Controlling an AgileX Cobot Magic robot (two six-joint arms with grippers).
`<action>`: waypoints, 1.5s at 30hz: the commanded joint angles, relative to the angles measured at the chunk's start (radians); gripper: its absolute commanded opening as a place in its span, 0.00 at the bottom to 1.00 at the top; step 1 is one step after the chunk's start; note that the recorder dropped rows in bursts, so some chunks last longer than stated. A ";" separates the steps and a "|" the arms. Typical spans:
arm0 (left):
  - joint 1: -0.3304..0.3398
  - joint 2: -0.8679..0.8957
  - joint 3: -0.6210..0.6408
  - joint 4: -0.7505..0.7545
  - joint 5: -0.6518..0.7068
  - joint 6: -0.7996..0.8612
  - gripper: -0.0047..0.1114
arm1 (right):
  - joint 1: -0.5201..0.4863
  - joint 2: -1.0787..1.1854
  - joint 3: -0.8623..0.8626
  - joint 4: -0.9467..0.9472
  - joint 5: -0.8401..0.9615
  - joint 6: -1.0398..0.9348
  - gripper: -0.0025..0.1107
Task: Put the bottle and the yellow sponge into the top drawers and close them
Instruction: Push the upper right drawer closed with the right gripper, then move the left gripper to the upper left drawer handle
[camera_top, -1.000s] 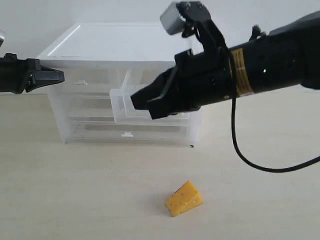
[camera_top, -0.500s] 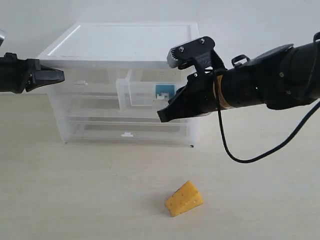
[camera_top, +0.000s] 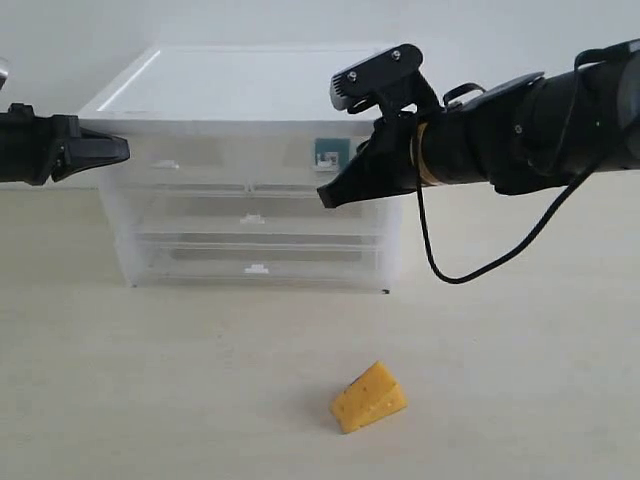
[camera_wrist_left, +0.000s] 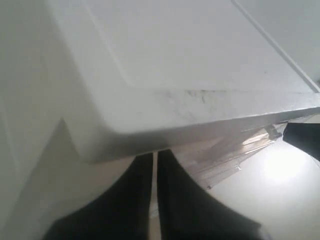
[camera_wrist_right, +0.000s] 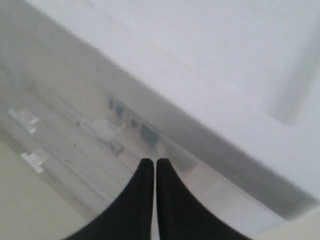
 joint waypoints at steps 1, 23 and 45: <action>0.002 -0.009 -0.011 -0.039 0.016 0.006 0.07 | -0.004 -0.001 -0.031 0.003 0.131 -0.005 0.02; -0.116 -0.009 -0.011 0.191 0.034 0.172 0.51 | -0.005 -0.001 -0.031 0.003 0.060 0.130 0.02; -0.143 -0.009 -0.024 0.156 0.362 -0.055 0.41 | -0.005 -0.001 -0.031 0.003 -0.006 0.097 0.02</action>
